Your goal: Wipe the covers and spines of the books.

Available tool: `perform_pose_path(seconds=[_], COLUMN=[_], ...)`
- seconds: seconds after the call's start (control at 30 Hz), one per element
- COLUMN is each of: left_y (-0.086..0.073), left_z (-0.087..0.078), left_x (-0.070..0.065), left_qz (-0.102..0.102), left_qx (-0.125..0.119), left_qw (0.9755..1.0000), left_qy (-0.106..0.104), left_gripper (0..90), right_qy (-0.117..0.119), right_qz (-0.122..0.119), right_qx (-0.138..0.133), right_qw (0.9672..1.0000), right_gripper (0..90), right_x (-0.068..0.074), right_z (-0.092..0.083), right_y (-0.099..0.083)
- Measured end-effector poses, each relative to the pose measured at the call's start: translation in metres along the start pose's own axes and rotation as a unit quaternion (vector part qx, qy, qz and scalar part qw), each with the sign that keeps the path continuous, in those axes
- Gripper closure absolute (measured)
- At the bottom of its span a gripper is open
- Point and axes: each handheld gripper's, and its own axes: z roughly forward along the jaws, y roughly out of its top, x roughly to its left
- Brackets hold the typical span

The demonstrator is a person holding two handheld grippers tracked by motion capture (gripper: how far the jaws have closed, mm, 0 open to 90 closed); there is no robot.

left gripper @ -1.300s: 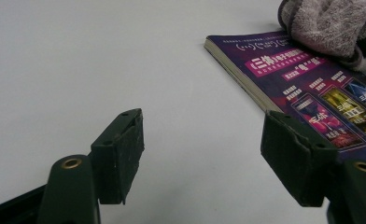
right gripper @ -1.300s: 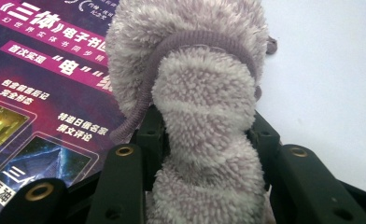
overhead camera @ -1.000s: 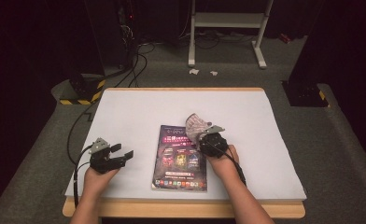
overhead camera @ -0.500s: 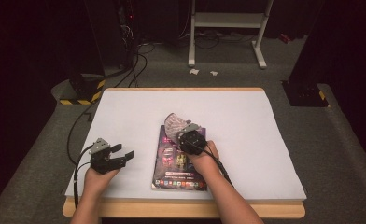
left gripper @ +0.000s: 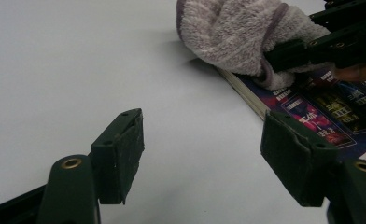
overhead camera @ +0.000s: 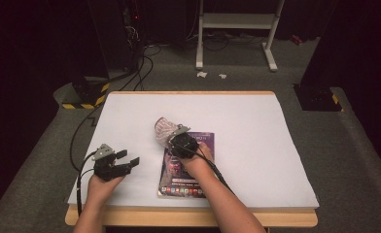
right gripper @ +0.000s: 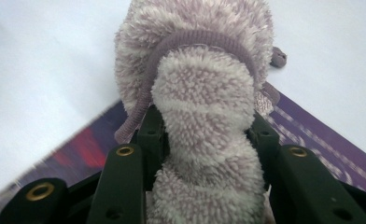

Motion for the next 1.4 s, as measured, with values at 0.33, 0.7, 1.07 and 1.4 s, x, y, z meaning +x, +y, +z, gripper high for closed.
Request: perform_pose_path(seconds=[0.33, 0.7, 1.07, 1.4], left_y=[0.000, -0.001, -0.002, -0.004], left_z=[0.000, 0.002, 0.006, 0.011], left_x=[0.000, -0.001, -0.006, -0.011], left_qz=[-0.001, 0.004, 0.011, 0.018], left_qx=[-0.001, 0.005, 0.015, 0.023], left_qw=[1.0000, 1.0000, 0.9998, 0.9996], left_qy=[-0.003, -0.004, -0.004, -0.001], left_gripper=[30.5, 30.5, 30.5, 30.5], right_qy=[-0.002, -0.031, -0.065, -0.089], right_qz=[0.002, 0.029, 0.057, 0.089], right_qx=[0.002, 0.010, 0.015, 0.015], right_qw=[1.0000, 0.9991, 0.9962, 0.9919], right_gripper=[59.4, 59.2, 59.0, 58.9], right_x=[0.003, -0.025, -0.068, -0.104], right_z=[0.017, 0.017, -0.006, -0.028], right_y=[0.019, 0.013, -0.019, -0.048])
